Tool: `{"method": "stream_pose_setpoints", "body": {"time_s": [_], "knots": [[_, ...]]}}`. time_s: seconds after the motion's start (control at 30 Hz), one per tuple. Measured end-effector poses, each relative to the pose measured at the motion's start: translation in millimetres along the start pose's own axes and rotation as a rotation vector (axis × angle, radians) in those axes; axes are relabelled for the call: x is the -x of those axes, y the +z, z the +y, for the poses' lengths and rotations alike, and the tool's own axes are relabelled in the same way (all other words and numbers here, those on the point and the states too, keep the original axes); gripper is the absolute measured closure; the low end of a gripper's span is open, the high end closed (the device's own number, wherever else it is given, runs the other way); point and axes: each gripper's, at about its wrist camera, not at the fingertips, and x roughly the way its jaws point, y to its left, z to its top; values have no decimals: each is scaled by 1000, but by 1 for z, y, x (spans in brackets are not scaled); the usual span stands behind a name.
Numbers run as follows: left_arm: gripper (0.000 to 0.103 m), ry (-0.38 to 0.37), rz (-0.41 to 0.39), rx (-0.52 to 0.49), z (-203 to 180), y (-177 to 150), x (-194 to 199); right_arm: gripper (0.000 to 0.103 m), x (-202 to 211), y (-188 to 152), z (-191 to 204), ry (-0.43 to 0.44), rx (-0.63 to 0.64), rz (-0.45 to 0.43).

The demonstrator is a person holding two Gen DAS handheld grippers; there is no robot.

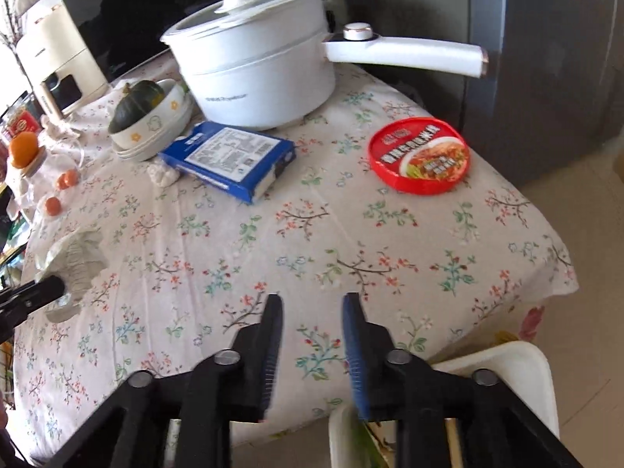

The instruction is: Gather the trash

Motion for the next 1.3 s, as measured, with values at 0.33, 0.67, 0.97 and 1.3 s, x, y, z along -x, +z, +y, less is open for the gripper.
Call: {"method": "stream_pose_setpoints", "body": {"time_s": [0.33,0.67,0.97,1.3], "knots": [[86,37,-36,-15,23,22,-13,54,-69,43,-64,-103,-108,10],[86,8,44,30,40,19,-32,78,-143,76,-32,-168,227,36],[86,-40,42,55,38,19,-32,103,-169,66,-29,-111,287,123],[86,-43,12,44,35,18,-17,45,-123,80,-70,-140,94,55]]}}
